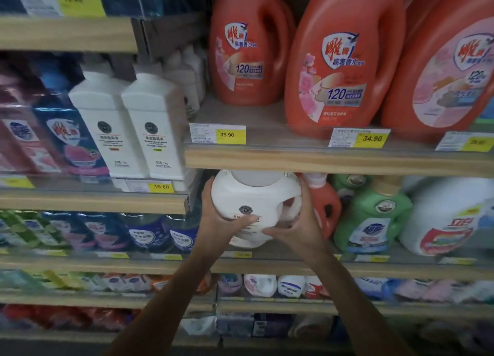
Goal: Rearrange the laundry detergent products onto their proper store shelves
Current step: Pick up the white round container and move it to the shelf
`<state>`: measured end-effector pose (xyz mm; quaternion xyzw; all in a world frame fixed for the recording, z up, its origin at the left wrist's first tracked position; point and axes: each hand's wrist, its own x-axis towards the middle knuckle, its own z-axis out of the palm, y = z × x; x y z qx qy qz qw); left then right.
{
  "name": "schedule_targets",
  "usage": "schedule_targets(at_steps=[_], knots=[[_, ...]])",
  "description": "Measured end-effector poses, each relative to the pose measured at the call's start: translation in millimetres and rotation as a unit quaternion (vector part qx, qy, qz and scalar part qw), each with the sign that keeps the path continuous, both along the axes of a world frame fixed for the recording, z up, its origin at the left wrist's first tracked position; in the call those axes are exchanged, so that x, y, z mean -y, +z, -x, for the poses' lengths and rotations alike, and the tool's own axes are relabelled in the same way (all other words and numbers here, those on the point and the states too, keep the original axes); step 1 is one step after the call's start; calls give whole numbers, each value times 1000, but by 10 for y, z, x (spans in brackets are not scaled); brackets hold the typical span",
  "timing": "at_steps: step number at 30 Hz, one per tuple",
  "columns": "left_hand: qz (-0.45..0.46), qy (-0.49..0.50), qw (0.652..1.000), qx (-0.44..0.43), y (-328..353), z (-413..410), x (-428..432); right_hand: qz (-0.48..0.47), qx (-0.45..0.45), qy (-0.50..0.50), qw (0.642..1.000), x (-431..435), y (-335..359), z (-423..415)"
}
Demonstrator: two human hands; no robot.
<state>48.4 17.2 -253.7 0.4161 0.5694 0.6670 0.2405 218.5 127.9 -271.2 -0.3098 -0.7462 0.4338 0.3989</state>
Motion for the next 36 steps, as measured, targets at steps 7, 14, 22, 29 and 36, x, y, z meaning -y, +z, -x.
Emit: schedule_targets(at_steps=[7,14,22,29,36], knots=[[12,9,1000,23,44,320,-261,18,18,-10,1000,-220,65,318],[30,33,999,8,32,490,-444,42,24,-26,999,-403,-51,518],[35,31,999,-16,38,555,-525,38,52,-21,998,-554,-7,559],[94,20,995,-34,213,542,-507,82,65,-20,994,-462,106,532],[164,39,985,-45,471,346,-287,91,154,-22,984,-131,453,435]])
